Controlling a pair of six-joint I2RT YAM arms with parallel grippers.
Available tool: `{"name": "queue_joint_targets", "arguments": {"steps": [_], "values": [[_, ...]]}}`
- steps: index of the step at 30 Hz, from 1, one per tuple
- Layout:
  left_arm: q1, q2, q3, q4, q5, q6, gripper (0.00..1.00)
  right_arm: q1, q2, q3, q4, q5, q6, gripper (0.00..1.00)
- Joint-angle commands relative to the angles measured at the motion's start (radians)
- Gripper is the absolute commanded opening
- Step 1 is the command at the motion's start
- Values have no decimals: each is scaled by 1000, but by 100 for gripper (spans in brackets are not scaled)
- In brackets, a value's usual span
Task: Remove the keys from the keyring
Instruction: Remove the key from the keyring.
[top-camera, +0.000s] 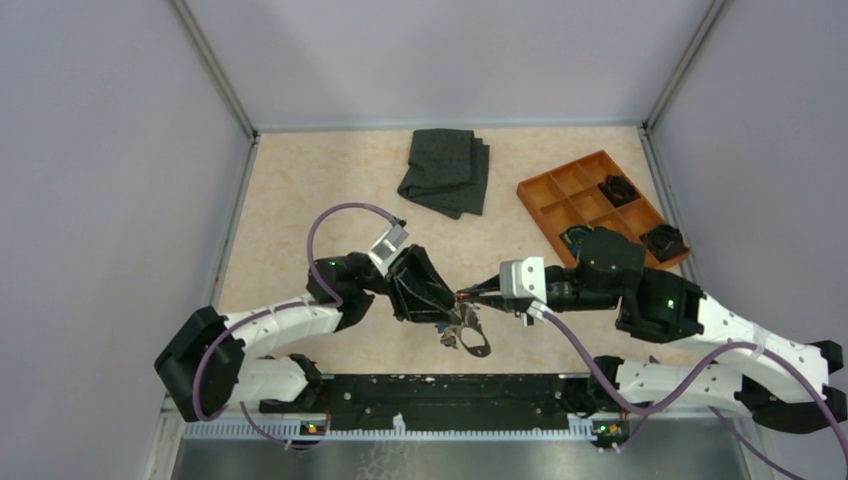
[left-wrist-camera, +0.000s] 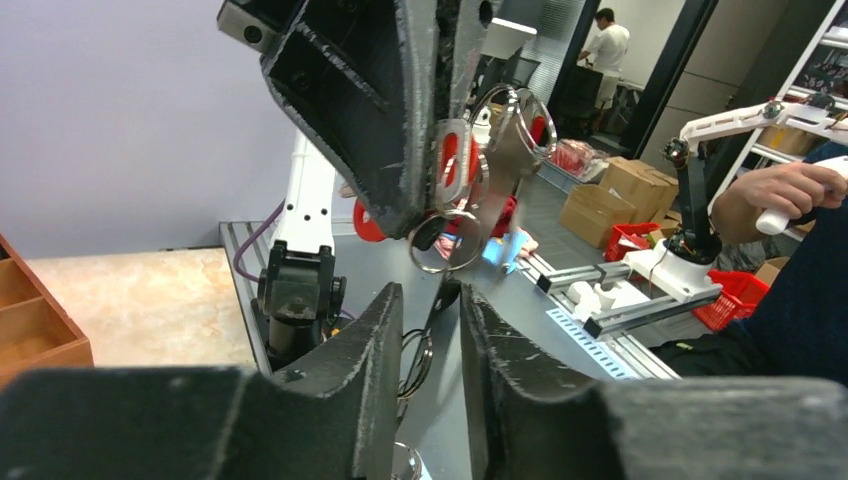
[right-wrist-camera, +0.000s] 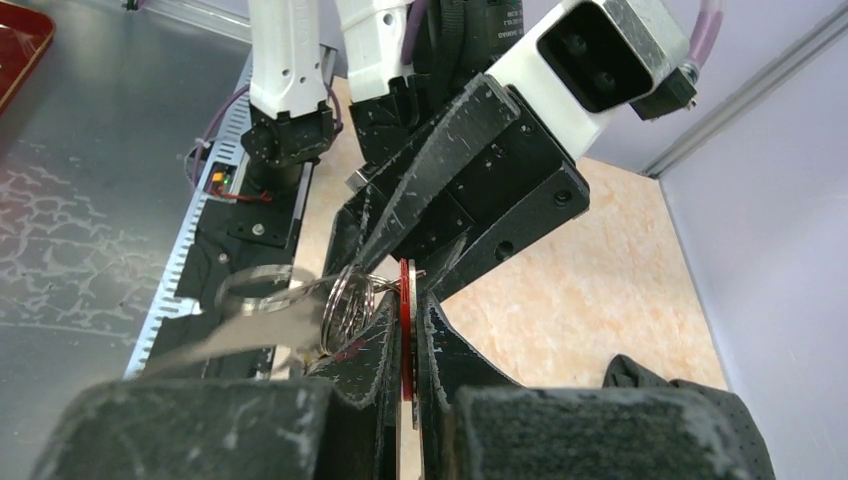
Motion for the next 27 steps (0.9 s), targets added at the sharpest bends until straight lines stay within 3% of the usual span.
{"name": "queue_joint_targets", "arguments": {"steps": [1,6,9,15,18,27], "values": [[-3,21,6,192,4,-62,30,17,-7,48,64,12,-16,0],[0,-2,1,114,25,-42,11,17,-6,53,31,39,-20,0],[1,-50,29,-123,65,41,0,17,-2,66,-9,67,-24,0],[2,-151,193,-920,90,405,0,19,-1,87,-101,117,-21,0],[10,-153,253,-1160,82,512,0,20,7,96,-139,134,-19,0],[69,-156,287,-1371,84,586,0,66,73,140,-282,287,-56,0]]}}
